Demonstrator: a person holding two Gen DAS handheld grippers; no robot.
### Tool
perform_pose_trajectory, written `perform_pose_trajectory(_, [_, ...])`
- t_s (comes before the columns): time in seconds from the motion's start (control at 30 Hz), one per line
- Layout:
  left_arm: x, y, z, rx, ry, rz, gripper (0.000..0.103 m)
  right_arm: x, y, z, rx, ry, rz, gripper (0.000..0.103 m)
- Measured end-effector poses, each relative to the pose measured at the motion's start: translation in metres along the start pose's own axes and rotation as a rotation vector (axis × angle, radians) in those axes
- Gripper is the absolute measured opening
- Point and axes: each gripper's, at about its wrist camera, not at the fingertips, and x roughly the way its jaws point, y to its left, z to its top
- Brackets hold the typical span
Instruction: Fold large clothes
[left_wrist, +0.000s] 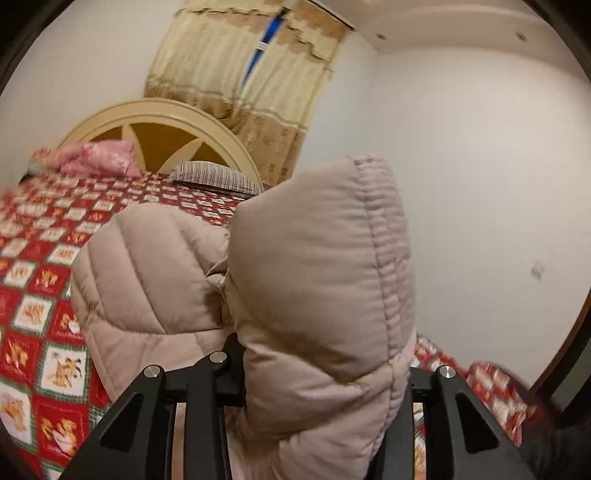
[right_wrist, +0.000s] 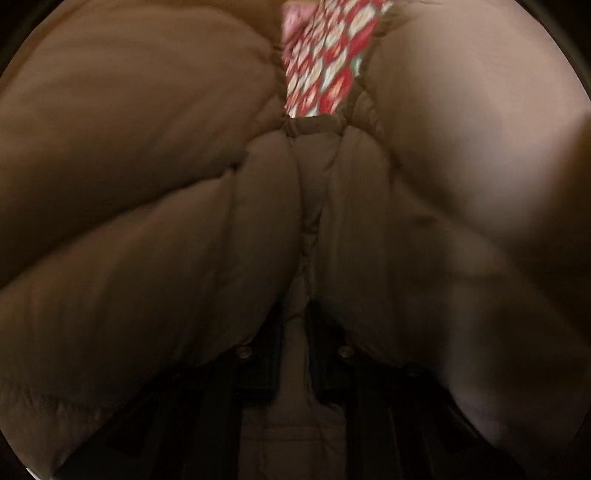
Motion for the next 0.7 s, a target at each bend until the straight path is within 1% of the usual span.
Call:
perform_pose_trajectory(0.03, [0.004, -0.004, -0.002, 0.013, 0.009, -0.028, 0.038, -0.004, -0.001, -0.001, 0.003, 0.010, -0.011, 0.017])
perform_pose_trajectory(0.07, [0.008, -0.010, -0.004, 0.028, 0.018, -0.054, 0.038, -0.017, -0.005, -0.002, 0.017, -0.001, -0.020, 0.018])
perform_pose_trajectory(0.13, [0.021, -0.024, -0.009, 0.068, 0.037, -0.089, 0.038, -0.047, -0.011, -0.007, 0.042, -0.062, -0.009, 0.020])
perform_pose_trajectory(0.2, [0.040, -0.043, -0.015, 0.116, 0.068, -0.114, 0.038, -0.098, -0.013, -0.014, 0.013, -0.175, -0.027, 0.026])
perform_pose_trajectory(0.23, [0.048, -0.048, -0.016, 0.133, 0.083, -0.121, 0.038, -0.114, -0.013, -0.017, -0.002, -0.208, -0.041, 0.028])
perform_pose_trajectory(0.27, [0.058, -0.055, -0.019, 0.150, 0.102, -0.127, 0.038, -0.146, -0.016, -0.022, -0.024, -0.281, -0.084, 0.037])
perform_pose_trajectory(0.3, [0.069, -0.065, -0.025, 0.174, 0.134, -0.129, 0.038, -0.167, -0.018, -0.026, -0.034, -0.333, -0.123, 0.041])
perform_pose_trajectory(0.33, [0.080, -0.075, -0.029, 0.207, 0.167, -0.118, 0.038, -0.187, -0.022, -0.031, -0.040, -0.386, -0.165, 0.041])
perform_pose_trajectory(0.37, [0.090, -0.084, -0.036, 0.249, 0.200, -0.099, 0.038, -0.215, -0.029, -0.037, -0.041, -0.458, -0.219, 0.041])
perform_pose_trajectory(0.4, [0.101, -0.093, -0.044, 0.301, 0.234, -0.073, 0.039, -0.232, -0.035, -0.040, -0.032, -0.495, -0.244, 0.041])
perform_pose_trajectory(0.47, [0.120, -0.112, -0.062, 0.399, 0.285, -0.034, 0.040, -0.264, -0.049, -0.047, -0.002, -0.554, -0.263, 0.041])
perform_pose_trajectory(0.53, [0.131, -0.127, -0.078, 0.483, 0.317, -0.022, 0.040, -0.283, -0.056, -0.049, 0.005, -0.589, -0.270, 0.043])
perform_pose_trajectory(0.57, [0.134, -0.134, -0.086, 0.526, 0.327, -0.020, 0.040, -0.291, -0.058, -0.049, 0.001, -0.605, -0.274, 0.052])
perform_pose_trajectory(0.6, [0.134, -0.141, -0.093, 0.572, 0.333, -0.017, 0.040, -0.297, -0.059, -0.048, -0.005, -0.619, -0.268, 0.065])
perform_pose_trajectory(0.67, [0.134, -0.145, -0.104, 0.638, 0.332, -0.006, 0.042, -0.305, -0.056, -0.042, -0.017, -0.632, -0.241, 0.076])
perform_pose_trajectory(0.7, [0.134, -0.144, -0.109, 0.649, 0.332, -0.002, 0.043, -0.307, -0.053, -0.039, -0.029, -0.632, -0.225, 0.077])
